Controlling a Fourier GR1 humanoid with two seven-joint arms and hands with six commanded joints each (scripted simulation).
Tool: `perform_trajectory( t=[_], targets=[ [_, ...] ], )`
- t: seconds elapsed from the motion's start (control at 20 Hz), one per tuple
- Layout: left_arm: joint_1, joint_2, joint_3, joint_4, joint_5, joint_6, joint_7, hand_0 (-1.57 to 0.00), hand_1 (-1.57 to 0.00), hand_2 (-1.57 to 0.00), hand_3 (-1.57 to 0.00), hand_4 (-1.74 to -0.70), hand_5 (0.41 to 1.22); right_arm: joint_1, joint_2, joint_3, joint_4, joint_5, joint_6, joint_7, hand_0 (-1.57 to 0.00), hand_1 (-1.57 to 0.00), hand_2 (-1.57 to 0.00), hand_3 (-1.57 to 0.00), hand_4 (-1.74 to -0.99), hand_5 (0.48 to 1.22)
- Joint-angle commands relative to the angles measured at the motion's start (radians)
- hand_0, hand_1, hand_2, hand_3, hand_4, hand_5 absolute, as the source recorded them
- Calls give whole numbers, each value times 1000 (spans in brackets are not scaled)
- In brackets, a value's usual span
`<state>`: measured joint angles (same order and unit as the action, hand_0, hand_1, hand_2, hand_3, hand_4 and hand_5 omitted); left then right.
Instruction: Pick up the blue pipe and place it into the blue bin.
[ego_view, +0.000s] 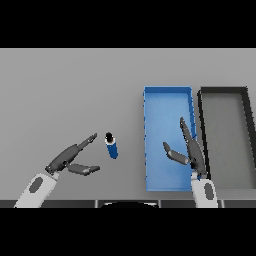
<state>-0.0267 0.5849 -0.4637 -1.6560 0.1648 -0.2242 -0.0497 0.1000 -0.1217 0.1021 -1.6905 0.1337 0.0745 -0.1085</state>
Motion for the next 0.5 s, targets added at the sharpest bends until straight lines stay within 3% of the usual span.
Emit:
perform_trajectory(
  t=[0.0, 0.15, 0.45],
  targets=[
    [-7, -21, -15, 11, -6, -2, -4, 1, 1, 1, 1, -1109, 447, 1, -6, -5, 2, -5, 7, -2, 1, 1, 1, 1, -1263, 617],
    [-47, -72, -40, 54, -22, -11, 2, 1, 1, 1, 1, -1117, 446, -14, 12, 4, 2, 0, -3, 29, 1, 1, 1, 1, -1272, 617],
    [-128, -206, -76, 179, -37, -17, 25, 1, 1, 1, 1, -1117, 448, 22, 10, 1, -26, -5, -3, 15, 1, 1, 1, 1, -1274, 605]
  ],
)
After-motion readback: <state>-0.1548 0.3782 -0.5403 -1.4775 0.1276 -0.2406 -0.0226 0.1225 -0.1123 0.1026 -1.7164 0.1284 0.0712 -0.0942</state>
